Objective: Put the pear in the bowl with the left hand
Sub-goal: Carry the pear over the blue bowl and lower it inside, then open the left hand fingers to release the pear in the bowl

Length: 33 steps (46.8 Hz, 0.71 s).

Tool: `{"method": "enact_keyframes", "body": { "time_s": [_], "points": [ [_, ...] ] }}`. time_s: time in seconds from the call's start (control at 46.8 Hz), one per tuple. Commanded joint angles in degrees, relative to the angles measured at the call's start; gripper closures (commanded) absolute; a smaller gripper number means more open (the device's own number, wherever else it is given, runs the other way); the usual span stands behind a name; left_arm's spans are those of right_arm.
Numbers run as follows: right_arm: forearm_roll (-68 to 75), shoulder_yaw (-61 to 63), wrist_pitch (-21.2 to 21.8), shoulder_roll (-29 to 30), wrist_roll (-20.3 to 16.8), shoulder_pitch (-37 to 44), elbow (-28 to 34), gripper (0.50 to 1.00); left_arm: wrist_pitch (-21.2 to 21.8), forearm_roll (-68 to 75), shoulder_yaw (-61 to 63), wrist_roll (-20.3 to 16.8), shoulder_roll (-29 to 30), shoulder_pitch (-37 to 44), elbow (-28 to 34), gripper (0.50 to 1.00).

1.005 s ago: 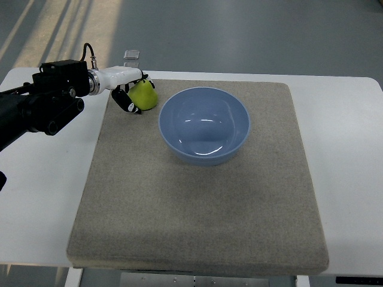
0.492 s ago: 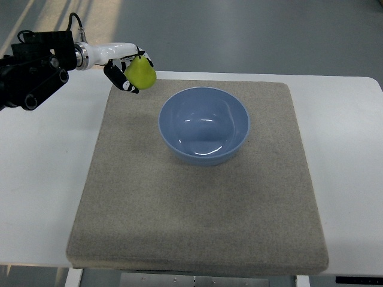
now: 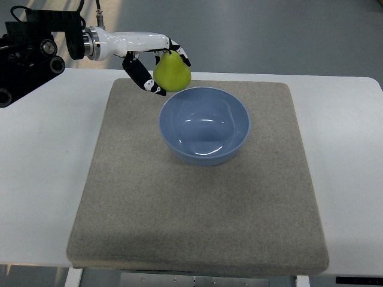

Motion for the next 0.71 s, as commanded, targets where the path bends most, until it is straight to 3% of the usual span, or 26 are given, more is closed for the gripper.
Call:
{"method": "enact_keyframes", "body": {
  "time_s": [0.0, 0.235, 0.535, 0.62, 0.684],
  "points": [
    [0.0, 0.0, -0.01, 0.0, 0.0, 0.02, 0.0, 0.576, -0.11, 0.97, 0.62, 0.19, -0.37, 1.01, -4.2, 1.0],
    [0.0, 0.0, -0.01, 0.0, 0.0, 0.02, 0.0, 0.576, -0.02, 4.66, 1.59, 0.63, -2.92, 2.33, -6.05, 1.0],
    [0.0, 0.0, -0.01, 0.0, 0.0, 0.02, 0.0, 0.574, 4.19, 13.19, 1.24, 0.63, -5.65, 6.9, -5.61, 1.0],
    [0.0, 0.0, -0.01, 0.0, 0.0, 0.02, 0.0, 0.574, 6.04, 13.02, 1.24, 0.63, -5.74, 7.17, -5.7, 0.873],
    [0.0, 0.0, -0.01, 0.0, 0.0, 0.02, 0.0, 0.574, 6.74, 12.49, 1.15, 0.63, -6.0, 7.08, -5.61, 0.674]
  ]
}}
